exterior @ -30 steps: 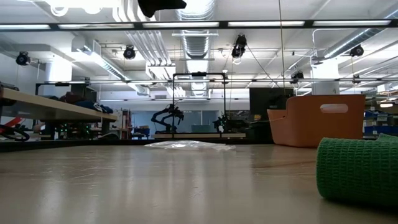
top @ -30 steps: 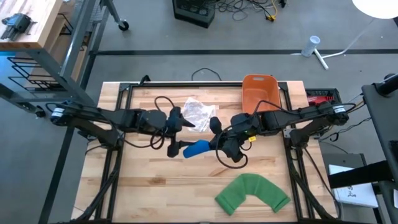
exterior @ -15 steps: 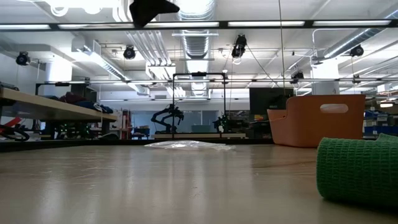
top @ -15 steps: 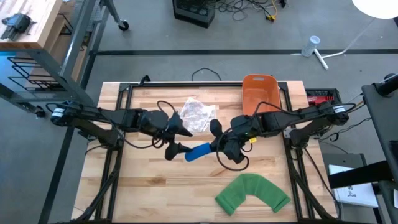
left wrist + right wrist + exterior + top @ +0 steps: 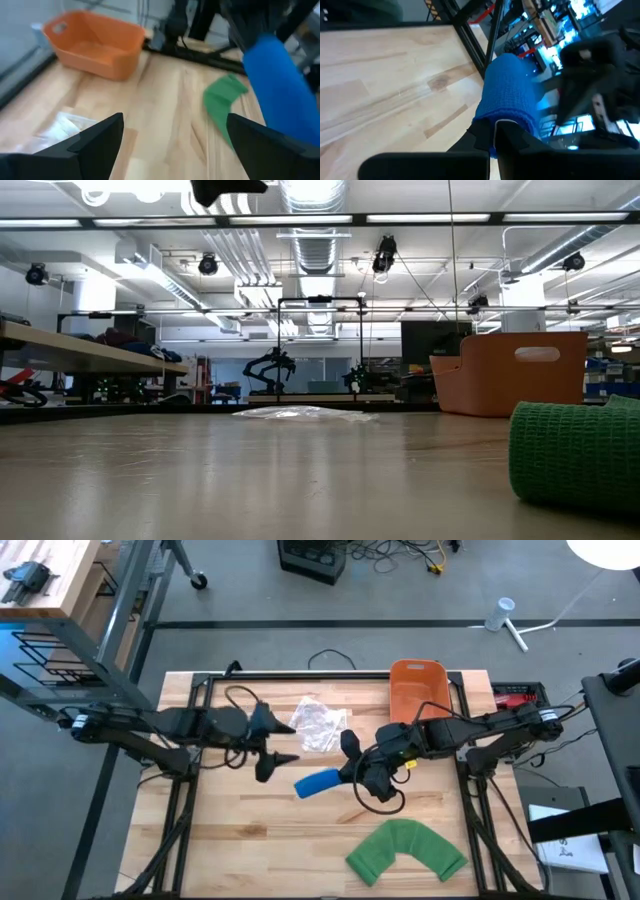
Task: Roll bandage
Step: Roll the blue bandage
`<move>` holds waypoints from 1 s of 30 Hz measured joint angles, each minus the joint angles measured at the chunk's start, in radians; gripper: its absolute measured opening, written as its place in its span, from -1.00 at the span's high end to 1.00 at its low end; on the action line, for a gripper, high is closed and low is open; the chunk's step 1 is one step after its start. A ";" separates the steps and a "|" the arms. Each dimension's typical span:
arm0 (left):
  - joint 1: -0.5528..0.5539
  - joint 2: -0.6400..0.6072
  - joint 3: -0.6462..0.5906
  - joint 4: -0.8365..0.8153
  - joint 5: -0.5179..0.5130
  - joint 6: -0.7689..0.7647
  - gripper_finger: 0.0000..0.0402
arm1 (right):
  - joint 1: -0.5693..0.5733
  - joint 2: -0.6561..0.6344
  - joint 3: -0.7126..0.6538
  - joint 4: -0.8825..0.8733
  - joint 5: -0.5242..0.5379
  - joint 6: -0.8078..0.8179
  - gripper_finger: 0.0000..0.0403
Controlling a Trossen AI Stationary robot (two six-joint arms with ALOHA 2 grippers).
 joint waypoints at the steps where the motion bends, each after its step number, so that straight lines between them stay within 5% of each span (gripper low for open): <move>1: 0.002 -0.015 0.000 -0.002 -0.004 0.000 -0.74 | 0.002 -0.003 0.000 0.000 0.000 0.000 1.00; 9: -0.006 -0.109 0.000 0.061 0.004 0.021 -0.78 | 0.002 -0.024 0.000 0.001 0.016 0.013 1.00; 17: -0.155 -0.023 0.001 0.299 0.007 0.203 -0.72 | -0.024 -0.029 0.000 0.014 0.221 0.205 1.00; 25: -0.201 0.071 0.000 0.335 -0.265 0.328 -0.71 | -0.052 -0.030 0.000 0.023 0.221 0.429 1.00; 30: -0.196 0.121 0.000 0.335 -0.275 0.369 -0.74 | -0.050 -0.030 0.000 0.024 0.216 0.443 1.00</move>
